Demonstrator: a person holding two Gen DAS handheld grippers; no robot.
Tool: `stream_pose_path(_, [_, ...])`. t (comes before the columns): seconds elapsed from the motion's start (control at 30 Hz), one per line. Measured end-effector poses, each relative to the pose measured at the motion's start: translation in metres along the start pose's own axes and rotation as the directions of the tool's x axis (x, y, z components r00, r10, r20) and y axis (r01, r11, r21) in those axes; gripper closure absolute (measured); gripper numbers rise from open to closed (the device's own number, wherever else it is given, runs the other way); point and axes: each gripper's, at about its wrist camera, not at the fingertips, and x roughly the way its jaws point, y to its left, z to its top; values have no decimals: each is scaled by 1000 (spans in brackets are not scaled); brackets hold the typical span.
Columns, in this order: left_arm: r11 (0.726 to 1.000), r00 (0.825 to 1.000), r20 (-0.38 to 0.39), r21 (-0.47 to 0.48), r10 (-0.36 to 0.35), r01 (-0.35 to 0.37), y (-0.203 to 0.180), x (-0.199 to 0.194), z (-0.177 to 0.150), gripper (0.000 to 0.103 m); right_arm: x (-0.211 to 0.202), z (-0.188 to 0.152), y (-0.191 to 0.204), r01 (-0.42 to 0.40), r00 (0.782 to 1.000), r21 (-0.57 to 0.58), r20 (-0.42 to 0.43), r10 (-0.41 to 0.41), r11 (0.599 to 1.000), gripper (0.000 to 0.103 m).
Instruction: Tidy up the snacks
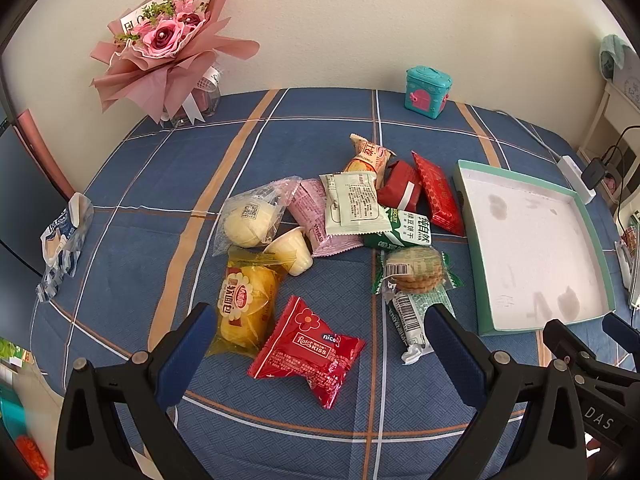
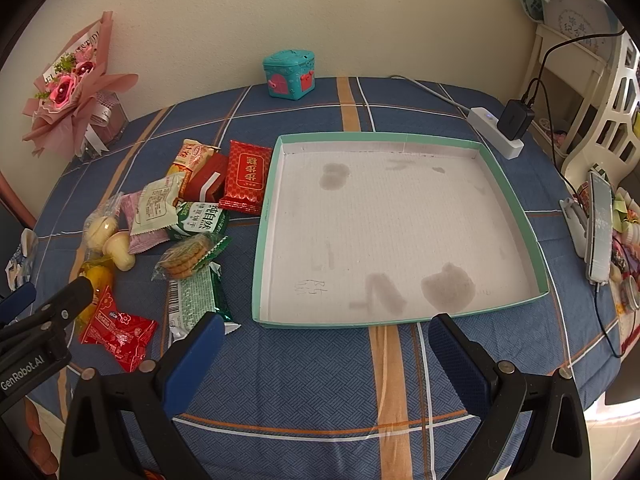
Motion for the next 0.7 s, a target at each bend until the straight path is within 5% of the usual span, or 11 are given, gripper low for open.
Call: stream_pose_path(0.7, [1000, 1000, 0, -5, 6, -6, -1, -2, 1, 0, -1, 0, 2, 10, 1000, -17, 3, -10, 1000, 0])
